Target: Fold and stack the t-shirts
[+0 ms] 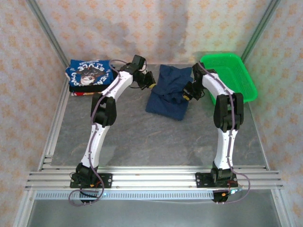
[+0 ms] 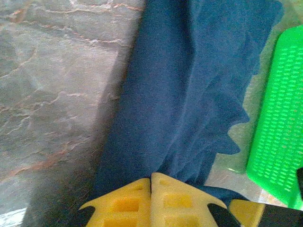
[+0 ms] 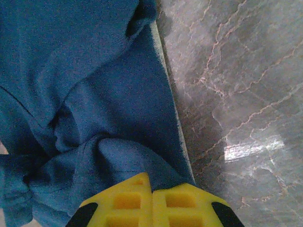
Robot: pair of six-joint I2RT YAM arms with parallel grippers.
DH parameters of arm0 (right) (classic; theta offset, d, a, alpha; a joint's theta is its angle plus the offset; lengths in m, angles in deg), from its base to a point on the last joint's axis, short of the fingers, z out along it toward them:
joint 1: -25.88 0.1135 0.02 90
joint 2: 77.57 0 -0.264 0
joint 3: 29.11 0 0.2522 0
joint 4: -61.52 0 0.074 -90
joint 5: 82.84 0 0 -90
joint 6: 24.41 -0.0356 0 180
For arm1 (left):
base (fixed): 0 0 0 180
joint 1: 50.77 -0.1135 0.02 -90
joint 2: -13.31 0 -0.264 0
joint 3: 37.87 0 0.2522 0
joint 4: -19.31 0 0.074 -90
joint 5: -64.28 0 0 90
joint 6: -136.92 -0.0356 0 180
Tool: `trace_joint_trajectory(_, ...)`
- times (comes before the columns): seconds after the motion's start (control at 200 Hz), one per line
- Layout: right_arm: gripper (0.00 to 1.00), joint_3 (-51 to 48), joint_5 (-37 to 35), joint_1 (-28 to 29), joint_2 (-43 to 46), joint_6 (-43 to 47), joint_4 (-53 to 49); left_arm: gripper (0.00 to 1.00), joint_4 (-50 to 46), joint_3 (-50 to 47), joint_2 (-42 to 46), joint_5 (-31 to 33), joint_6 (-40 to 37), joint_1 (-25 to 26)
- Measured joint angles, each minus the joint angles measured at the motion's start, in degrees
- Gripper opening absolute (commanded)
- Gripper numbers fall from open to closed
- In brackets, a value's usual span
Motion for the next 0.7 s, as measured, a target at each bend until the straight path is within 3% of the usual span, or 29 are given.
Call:
trace_joint_trajectory(0.075, 0.34, 1.2, 0.3, -0.5, -1.6, -0.9, 0.5, 0.25, 1.2, 3.0, -2.7, -0.9, 1.4, 0.0)
trace_joint_trajectory(0.2, 0.47, 2.9, 2.8, -1.8, -4.5, -3.7, 5.8, 0.52, 3.9, 6.7, -7.4, -2.2, 5.3, 0.0)
trace_joint_trajectory(0.415, 0.54, 5.0, 4.8, -3.6, -2.7, -7.5, 15.4, 0.62, 6.8, 11.2, -7.9, -1.7, 12.3, -0.6)
trace_joint_trajectory(0.545, 0.49, 0.7, 5.4, -3.3, 7.4, -7.5, 17.4, 0.63, 5.9, 11.2, -2.7, -0.2, 11.6, -2.0)
trace_joint_trajectory(0.65, 0.34, -7.5, 6.1, -2.1, 19.5, -7.7, 19.2, 0.63, 5.3, 4.1, 6.6, 1.0, 8.7, -3.0)
trace_joint_trajectory(0.701, 0.24, -11.3, 6.3, -0.9, 23.8, -8.0, 20.2, 0.57, 4.9, -1.5, 12.4, 1.5, 6.8, -3.1)
